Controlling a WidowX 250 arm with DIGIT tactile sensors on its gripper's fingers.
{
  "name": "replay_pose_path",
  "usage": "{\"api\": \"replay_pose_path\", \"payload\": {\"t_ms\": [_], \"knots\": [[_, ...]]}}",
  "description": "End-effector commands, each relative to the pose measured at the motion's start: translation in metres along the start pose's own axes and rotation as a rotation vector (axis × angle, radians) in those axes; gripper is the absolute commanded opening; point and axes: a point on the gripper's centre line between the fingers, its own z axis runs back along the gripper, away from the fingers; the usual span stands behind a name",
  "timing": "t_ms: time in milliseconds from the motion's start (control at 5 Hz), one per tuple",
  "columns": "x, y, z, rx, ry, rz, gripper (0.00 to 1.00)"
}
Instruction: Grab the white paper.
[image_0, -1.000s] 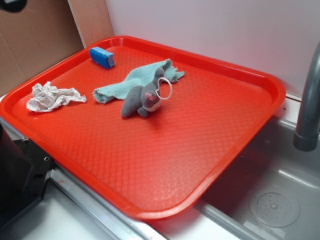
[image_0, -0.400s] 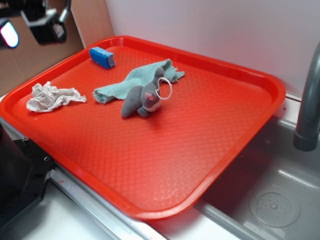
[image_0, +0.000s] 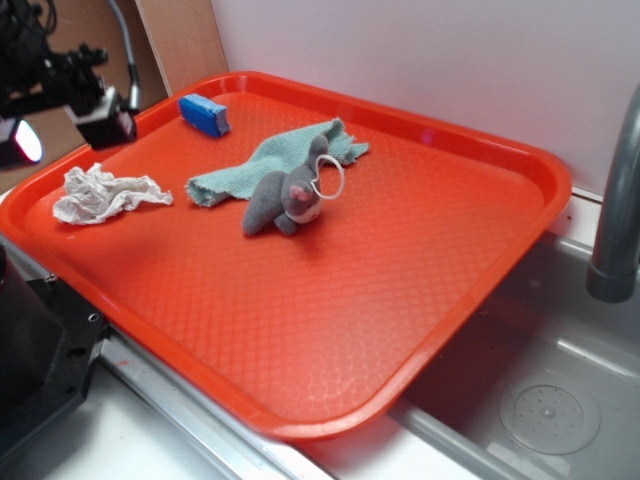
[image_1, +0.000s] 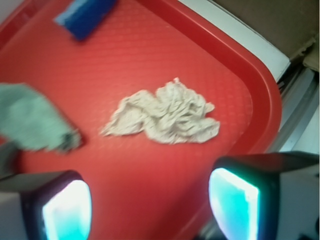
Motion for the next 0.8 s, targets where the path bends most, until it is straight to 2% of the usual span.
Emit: {"api": "replay_pose_path", "payload": {"t_ms": [0,200,400,600], "knots": [[0.026,0.018,-0.031,0.091,-0.083,0.093,1.0],[0.036,0.02,-0.05,0.131,-0.096,0.11,1.0],[0.04,0.02,-0.064,0.17,-0.074,0.117,1.0],[0.041,0.016,-0.071,0.171,-0.078,0.113,0.36]]}}
